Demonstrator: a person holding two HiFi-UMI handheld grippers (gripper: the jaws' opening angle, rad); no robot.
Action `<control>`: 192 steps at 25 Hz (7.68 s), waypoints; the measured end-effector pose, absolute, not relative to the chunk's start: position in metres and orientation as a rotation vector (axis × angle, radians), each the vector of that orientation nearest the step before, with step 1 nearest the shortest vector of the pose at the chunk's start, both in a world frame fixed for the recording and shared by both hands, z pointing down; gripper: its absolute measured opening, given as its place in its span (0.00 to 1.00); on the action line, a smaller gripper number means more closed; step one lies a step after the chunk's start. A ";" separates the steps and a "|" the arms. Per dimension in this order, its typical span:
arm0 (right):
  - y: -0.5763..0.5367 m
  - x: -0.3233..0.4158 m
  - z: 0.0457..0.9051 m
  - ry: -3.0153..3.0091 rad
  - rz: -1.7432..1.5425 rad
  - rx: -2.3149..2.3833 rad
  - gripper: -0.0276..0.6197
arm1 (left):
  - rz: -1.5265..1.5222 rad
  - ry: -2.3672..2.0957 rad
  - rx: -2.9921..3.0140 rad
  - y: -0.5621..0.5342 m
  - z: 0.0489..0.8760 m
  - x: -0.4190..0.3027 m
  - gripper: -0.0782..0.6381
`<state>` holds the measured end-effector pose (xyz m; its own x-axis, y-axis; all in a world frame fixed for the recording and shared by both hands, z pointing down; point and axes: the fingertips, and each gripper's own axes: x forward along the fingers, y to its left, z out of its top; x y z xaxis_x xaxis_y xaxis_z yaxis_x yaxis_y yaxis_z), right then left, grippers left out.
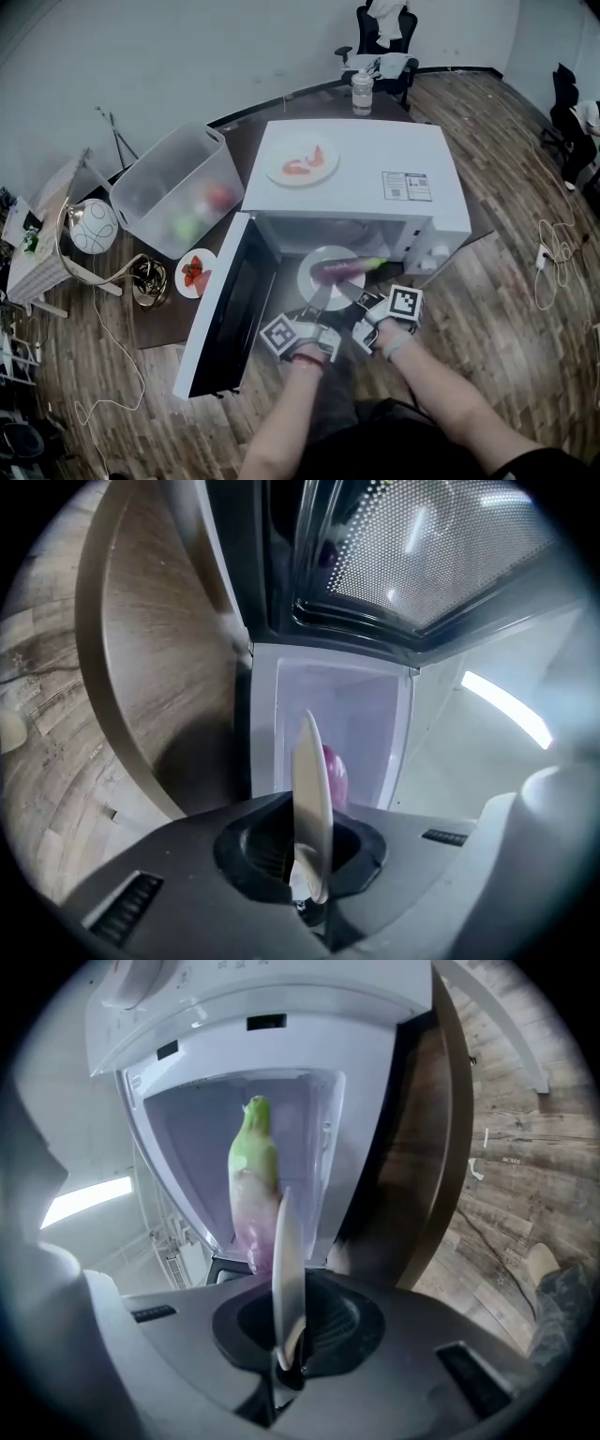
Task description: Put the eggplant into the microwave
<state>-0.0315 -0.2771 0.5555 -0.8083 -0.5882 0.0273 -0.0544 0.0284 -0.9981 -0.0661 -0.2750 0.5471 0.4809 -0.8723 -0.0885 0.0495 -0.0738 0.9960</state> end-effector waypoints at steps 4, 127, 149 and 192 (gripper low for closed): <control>-0.288 -0.032 0.559 1.913 -1.832 -0.667 0.06 | -0.887 -0.768 1.442 -0.286 0.551 -0.068 0.12; -0.340 -0.032 0.538 3.020 -1.161 -1.125 0.05 | 0.128 -1.434 2.382 -0.331 0.540 -0.045 0.10; -0.368 -0.035 0.536 2.990 -1.179 -1.172 0.05 | 0.115 -1.425 2.350 -0.361 0.537 -0.048 0.10; -0.230 -0.004 0.445 2.949 -0.497 -1.217 0.04 | -0.062 -1.516 2.505 -0.232 0.445 -0.047 0.10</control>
<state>-0.0037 -0.2298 0.4454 -0.7126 -0.6738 0.1955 -0.7007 0.6690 -0.2479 -0.0468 -0.2318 0.4449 0.4692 -0.8801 0.0733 -0.8711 -0.4475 0.2024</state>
